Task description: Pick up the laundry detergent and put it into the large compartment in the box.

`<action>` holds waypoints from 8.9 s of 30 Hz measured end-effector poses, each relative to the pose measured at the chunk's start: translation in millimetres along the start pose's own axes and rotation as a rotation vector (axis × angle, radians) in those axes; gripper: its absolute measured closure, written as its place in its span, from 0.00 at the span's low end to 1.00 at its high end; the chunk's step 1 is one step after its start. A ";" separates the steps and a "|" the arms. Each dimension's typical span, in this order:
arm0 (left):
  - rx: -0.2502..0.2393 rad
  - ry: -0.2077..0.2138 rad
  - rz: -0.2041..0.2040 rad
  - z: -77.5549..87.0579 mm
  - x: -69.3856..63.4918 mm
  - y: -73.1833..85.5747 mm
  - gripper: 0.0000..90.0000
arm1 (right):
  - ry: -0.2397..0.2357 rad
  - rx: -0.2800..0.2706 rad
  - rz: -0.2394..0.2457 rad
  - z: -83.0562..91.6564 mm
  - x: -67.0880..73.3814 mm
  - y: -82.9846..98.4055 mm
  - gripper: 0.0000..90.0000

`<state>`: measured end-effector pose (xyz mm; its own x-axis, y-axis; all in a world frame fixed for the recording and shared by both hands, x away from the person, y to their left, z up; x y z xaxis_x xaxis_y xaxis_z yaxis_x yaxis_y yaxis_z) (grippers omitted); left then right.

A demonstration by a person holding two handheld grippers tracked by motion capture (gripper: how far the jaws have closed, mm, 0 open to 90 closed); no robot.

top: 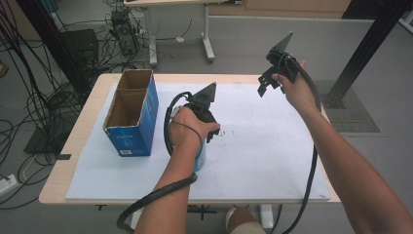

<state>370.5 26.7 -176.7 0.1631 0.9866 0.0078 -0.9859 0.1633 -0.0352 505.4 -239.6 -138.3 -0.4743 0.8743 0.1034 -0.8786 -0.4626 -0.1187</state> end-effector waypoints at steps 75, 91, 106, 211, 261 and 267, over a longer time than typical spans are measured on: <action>0.002 0.018 -0.020 -1.6 5.4 0.4 0.42 | 0.003 0.008 0.008 -4.5 3.1 -2.9 0.10; 0.002 0.017 -0.023 -1.6 5.5 0.2 0.42 | 0.014 0.018 0.004 -3.9 3.1 -2.7 0.10; 0.002 0.021 -0.025 -1.6 6.7 0.1 0.42 | 0.012 0.016 0.003 -2.8 2.5 -1.2 0.10; -0.207 -0.016 0.304 286.1 153.0 0.4 0.42 | 0.037 0.023 0.102 25.1 25.5 -10.3 0.10; -0.174 -0.015 0.459 214.4 235.6 -5.6 0.42 | 0.031 0.043 0.093 16.8 20.0 -12.2 0.10; -0.160 -0.013 0.461 204.6 237.5 -8.4 0.42 | 0.029 0.049 0.091 14.0 18.2 -13.0 0.10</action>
<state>410.1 259.3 29.9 -0.2904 0.9564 -0.0318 -0.9375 -0.2910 -0.1909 507.4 -219.7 -121.0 -0.5514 0.8317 0.0656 -0.8338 -0.5467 -0.0775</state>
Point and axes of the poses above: each handheld gripper's, and its own axes: z roughly backward along the jaws, y roughly out of its underside, x roughly to its left, the point moved 2 cm from there along -z, roughly forward along the jaws, and after that the axes turned 9 degrees about z, right-handed, at the moved point
